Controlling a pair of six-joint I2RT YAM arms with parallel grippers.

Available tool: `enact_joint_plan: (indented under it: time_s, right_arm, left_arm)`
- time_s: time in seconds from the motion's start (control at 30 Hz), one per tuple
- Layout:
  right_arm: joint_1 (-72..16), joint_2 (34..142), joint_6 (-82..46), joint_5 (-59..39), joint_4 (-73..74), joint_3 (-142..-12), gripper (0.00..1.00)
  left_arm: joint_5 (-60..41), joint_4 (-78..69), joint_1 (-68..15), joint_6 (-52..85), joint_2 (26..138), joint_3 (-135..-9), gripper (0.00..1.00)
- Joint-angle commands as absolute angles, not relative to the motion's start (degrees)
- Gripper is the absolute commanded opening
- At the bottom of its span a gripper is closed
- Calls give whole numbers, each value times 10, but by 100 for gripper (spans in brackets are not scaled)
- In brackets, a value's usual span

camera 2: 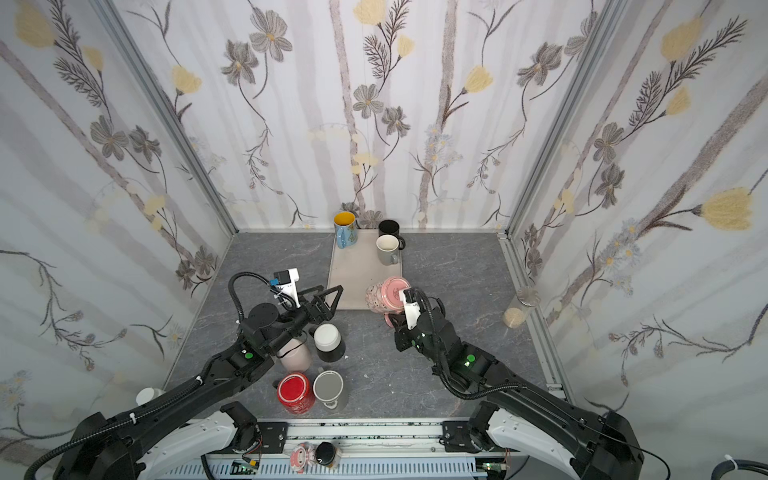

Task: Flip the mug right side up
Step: 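Raise the pink mug toward the left gripper while the left gripper grasps its handle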

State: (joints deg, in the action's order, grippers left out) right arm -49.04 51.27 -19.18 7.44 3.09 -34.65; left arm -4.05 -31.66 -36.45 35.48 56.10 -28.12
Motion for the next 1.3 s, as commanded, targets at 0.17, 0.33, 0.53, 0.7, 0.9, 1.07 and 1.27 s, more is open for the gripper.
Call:
enact_joint_plan:
  time_s: [0.17, 0.33, 0.53, 0.7, 0.9, 1.07, 1.27]
  right_arm:
    - [-438, 541, -237, -91, 372, -382, 0]
    - [-438, 579, -284, -155, 476, -394, 0]
    - [-439, 615, -335, -215, 540, -403, 0]
    - [-443, 635, -358, -242, 579, -399, 0]
    - [-450, 665, -372, -261, 602, -404, 0]
    - [-451, 681, -388, -254, 610, -397, 0]
    - [-452, 698, -402, -252, 610, -394, 0]
  left_arm:
    - [-165, -485, -354, 383, 572, -268, 95]
    - [-230, -578, -351, 415, 605, -269, 88]
    - [-262, -664, -351, 434, 618, -270, 77]
    - [-283, -695, -351, 447, 629, -278, 66]
    - [-293, -721, -351, 468, 643, -280, 47]
    - [-293, -729, -350, 470, 637, -280, 36]
    - [-285, -720, -351, 472, 637, -283, 9]
